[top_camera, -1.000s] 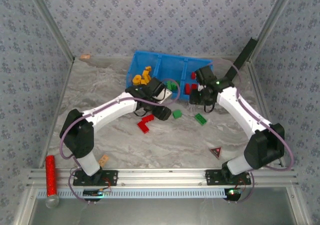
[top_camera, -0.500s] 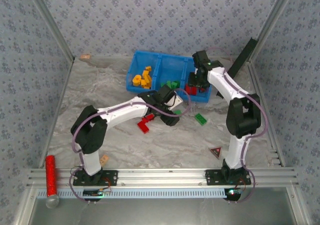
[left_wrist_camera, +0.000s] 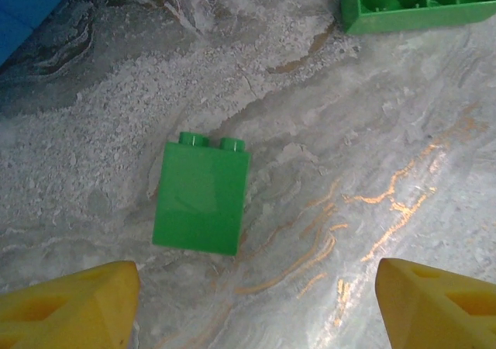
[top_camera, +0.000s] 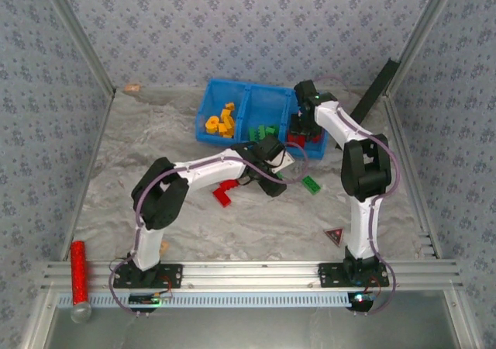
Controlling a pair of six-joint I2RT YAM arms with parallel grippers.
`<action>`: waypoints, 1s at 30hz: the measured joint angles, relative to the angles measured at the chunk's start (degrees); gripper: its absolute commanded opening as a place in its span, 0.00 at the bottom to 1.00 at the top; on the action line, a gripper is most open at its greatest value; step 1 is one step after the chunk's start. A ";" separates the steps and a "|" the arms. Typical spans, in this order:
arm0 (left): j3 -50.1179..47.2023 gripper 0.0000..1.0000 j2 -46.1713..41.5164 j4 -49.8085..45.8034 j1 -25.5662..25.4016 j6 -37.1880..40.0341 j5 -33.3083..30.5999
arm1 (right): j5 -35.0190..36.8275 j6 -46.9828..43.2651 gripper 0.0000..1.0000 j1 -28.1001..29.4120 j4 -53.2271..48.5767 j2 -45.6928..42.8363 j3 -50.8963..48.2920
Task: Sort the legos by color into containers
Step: Place the lego in the container, then pick up the lego from the center of the table.
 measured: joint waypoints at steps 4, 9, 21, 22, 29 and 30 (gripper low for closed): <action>1.79 0.76 2.67 -0.04 0.02 0.50 -0.76 | -0.02 -0.20 0.51 -0.11 0.02 0.15 0.00; 3.85 0.76 5.68 -0.31 0.02 0.92 -1.53 | -0.07 -0.57 0.59 -0.15 0.04 0.13 0.07; 4.92 0.55 8.31 -0.81 0.04 1.68 -2.14 | -0.52 -0.74 0.66 -0.15 -0.22 -3.43 0.11; 5.01 0.51 8.46 -0.76 0.04 1.77 -2.10 | -0.66 -0.74 0.66 -0.15 -0.35 -4.39 0.11; 5.86 0.25 9.14 -0.92 0.15 2.12 0.04 | -1.84 -1.01 0.70 -0.42 -1.73 -12.63 0.07; 5.99 0.22 9.16 -0.90 0.15 2.21 0.33 | -2.01 -1.16 0.70 -0.55 -1.77 -13.92 -0.42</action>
